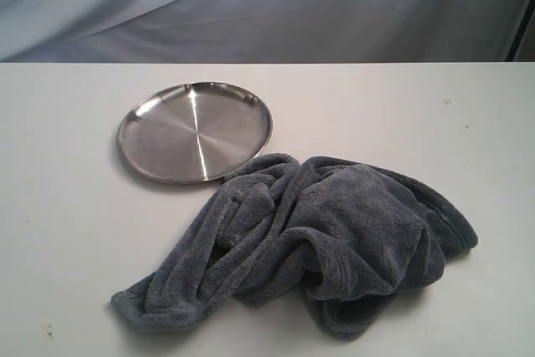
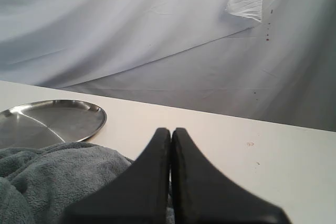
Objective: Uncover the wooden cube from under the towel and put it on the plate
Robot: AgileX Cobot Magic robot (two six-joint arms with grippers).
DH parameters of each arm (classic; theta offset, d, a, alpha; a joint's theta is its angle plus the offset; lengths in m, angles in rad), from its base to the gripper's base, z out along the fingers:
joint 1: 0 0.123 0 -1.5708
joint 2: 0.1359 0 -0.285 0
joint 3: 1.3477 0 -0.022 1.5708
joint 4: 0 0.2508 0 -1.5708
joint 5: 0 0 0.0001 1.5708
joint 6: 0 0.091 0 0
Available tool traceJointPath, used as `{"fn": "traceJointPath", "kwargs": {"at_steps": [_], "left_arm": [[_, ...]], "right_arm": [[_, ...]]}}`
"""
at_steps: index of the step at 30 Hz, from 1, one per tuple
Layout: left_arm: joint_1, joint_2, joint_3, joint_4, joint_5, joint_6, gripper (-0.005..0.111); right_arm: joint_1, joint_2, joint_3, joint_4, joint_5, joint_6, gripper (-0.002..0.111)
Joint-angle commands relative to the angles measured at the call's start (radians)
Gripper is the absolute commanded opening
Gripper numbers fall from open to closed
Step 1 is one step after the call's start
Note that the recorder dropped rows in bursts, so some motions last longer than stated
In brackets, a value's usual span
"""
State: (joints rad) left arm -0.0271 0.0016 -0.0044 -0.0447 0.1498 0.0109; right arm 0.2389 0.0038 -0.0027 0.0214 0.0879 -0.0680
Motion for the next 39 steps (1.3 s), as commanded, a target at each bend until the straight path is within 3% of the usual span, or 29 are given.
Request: {"fn": "traceJointPath", "kwargs": {"at_steps": [1, 39], "left_arm": [[-0.001, -0.002, 0.004, 0.001, -0.004, -0.002, 0.001], [-0.001, -0.002, 0.004, 0.001, -0.004, 0.0, 0.001]], "right_arm": [[-0.007, -0.004, 0.003, -0.011, 0.004, -0.006, 0.0], [-0.008, -0.004, 0.003, -0.055, 0.004, -0.01, 0.0]]}}
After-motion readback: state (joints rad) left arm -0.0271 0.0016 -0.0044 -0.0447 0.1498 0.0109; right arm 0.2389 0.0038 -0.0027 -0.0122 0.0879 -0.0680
